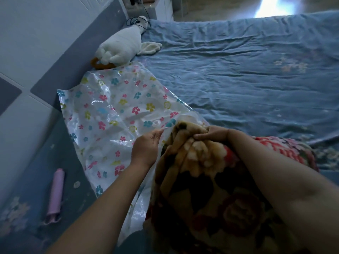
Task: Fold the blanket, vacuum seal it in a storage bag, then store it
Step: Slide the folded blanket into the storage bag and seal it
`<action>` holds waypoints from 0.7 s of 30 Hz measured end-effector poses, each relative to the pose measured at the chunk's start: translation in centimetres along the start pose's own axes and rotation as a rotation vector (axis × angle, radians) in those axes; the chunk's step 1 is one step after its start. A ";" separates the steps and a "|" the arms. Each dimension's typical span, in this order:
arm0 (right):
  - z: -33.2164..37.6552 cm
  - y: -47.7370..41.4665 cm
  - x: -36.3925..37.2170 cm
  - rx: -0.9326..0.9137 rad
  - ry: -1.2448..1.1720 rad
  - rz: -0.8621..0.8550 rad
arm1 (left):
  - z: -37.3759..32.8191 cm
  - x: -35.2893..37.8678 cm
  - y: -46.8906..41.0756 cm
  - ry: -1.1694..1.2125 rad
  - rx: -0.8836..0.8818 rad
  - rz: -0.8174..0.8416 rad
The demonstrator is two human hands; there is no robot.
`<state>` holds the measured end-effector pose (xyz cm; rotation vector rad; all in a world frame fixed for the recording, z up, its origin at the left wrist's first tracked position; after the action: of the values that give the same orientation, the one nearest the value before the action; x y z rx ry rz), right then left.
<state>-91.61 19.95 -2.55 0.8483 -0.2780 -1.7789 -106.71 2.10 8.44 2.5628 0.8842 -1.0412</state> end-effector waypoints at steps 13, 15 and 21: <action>5.5 19.6 18.0 -0.604 0.603 -0.564 | 0.6 -0.7 1.4 0.011 -0.033 -0.076; 2.8 16.2 18.0 -0.542 0.725 -0.471 | 0.8 -0.8 1.6 -0.005 -0.028 -0.072; 1.5 6.0 13.2 -0.258 0.804 -0.377 | 1.3 -0.1 2.9 -0.055 -0.004 -0.002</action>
<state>-90.24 5.52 -3.49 1.4011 0.6568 -1.6039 -105.69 -0.75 7.56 2.5175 0.8745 -1.1043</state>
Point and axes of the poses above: each hand's wrist, its own y-axis away from the middle knuckle, its own x-axis out of the palm, z = x × y, the point moved 8 cm from there along -y, towards the middle knuckle, and after that the axes turned 3 degrees about y, right-handed, at the moved point
